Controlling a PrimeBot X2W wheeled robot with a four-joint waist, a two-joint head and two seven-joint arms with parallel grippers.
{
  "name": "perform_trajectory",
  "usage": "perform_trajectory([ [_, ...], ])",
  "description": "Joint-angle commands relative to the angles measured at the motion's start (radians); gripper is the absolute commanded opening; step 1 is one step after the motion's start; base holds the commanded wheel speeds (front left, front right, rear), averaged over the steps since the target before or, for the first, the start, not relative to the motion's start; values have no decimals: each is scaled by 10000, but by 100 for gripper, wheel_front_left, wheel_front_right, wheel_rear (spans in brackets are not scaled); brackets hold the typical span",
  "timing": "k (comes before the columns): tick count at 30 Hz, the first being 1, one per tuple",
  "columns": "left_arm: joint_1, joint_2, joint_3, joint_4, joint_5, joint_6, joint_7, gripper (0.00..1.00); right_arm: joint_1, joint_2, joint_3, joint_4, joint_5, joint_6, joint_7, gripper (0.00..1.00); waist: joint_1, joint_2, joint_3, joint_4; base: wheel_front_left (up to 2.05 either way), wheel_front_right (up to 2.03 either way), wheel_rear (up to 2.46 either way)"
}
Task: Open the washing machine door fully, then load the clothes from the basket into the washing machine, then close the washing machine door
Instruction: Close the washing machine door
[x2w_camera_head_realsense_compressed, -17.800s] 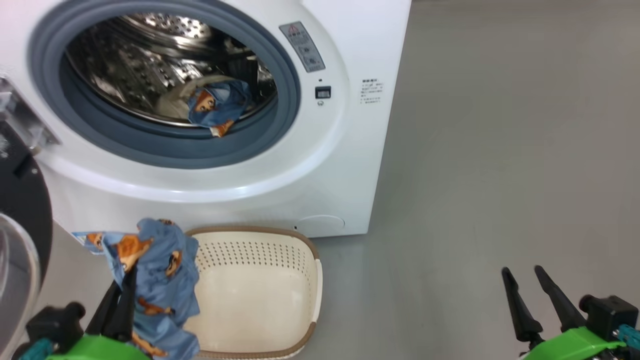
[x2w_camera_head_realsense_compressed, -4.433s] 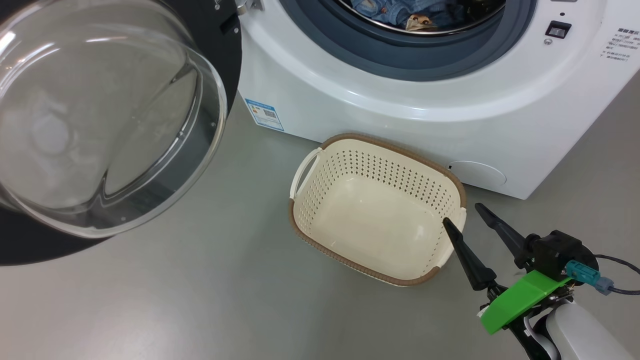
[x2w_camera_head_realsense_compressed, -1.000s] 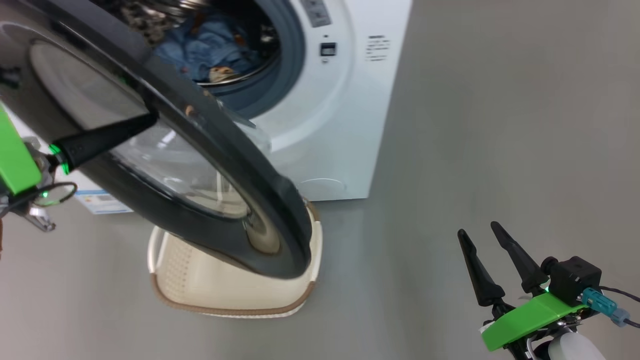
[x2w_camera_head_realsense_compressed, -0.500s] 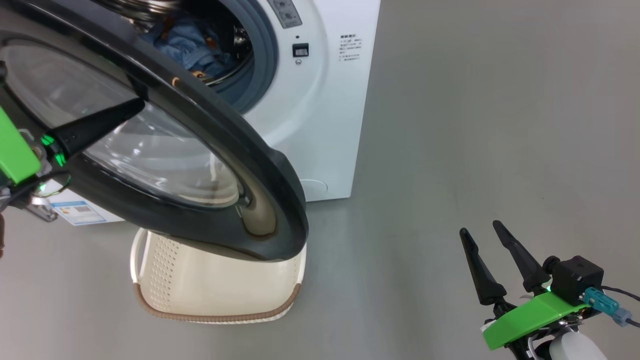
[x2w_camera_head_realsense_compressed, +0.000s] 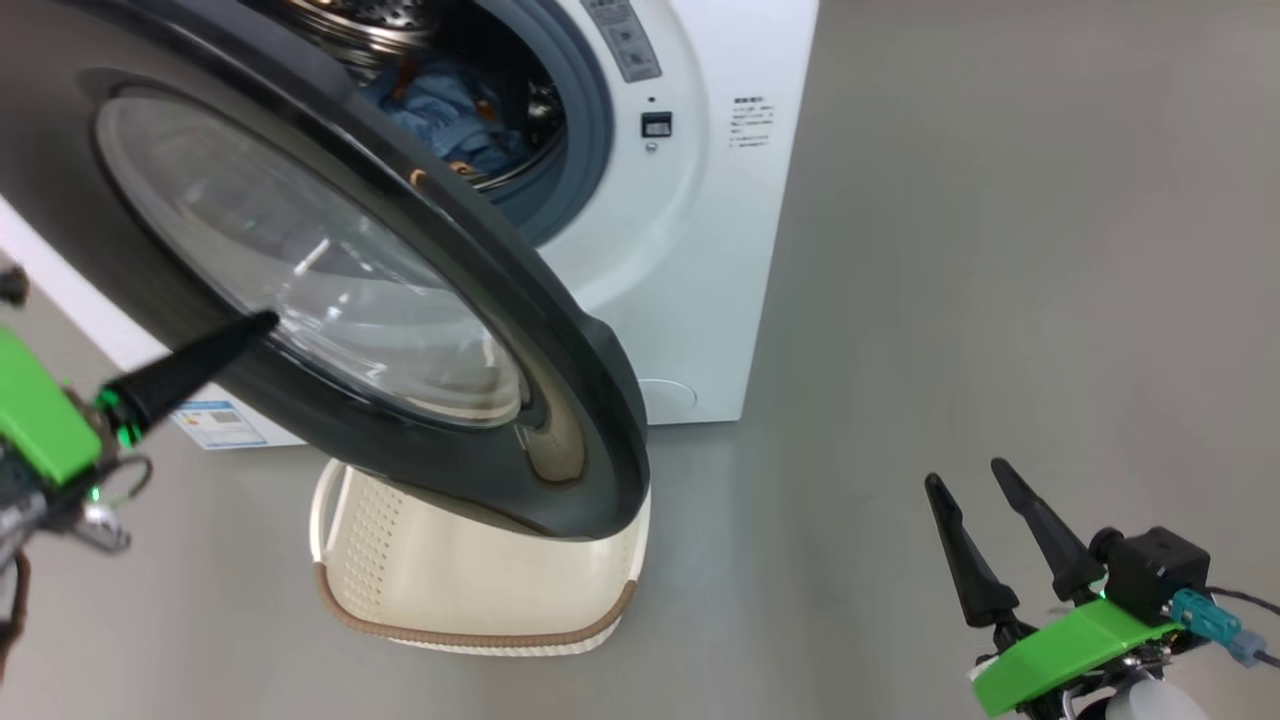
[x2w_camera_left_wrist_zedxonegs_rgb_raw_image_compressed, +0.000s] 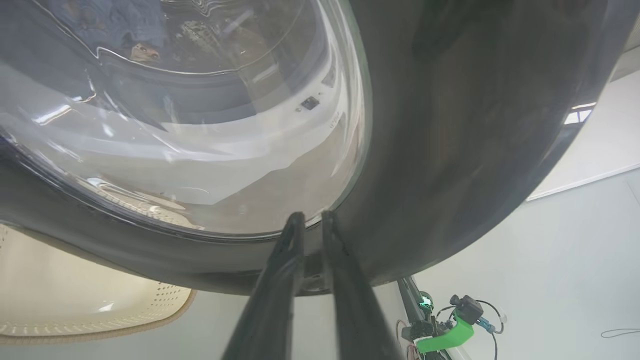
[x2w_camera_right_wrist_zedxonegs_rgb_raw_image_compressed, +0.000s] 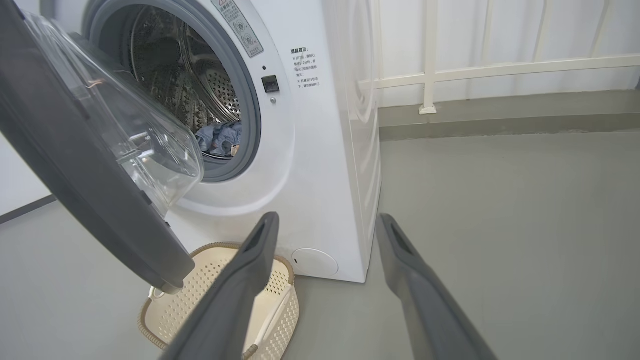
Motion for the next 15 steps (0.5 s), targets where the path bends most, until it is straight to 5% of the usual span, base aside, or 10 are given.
perform_trajectory([
  [1, 101, 592, 521, -323, 48, -29, -207, 50, 62, -125, 219, -205, -49, 16, -48, 100, 0, 0, -120, 147, 0, 0, 0],
  [2, 300, 594, 534, -362, 51, -29, -312, 96, 85, -137, 219, -201, -41, 16, -48, 100, 0, 0, -159, 189, 0, 0, 0],
  [3, 492, 607, 561, -397, 44, -29, -416, 100, 101, -144, 229, -202, -33, 16, -48, 100, 0, 0, -168, 216, 0, 0, 0],
  [15, 2330, 492, 730, -414, 182, -29, -2055, 100, 298, -262, 209, -183, 40, 16, -48, 100, 0, 0, -387, 449, 0, 0, 0],
])
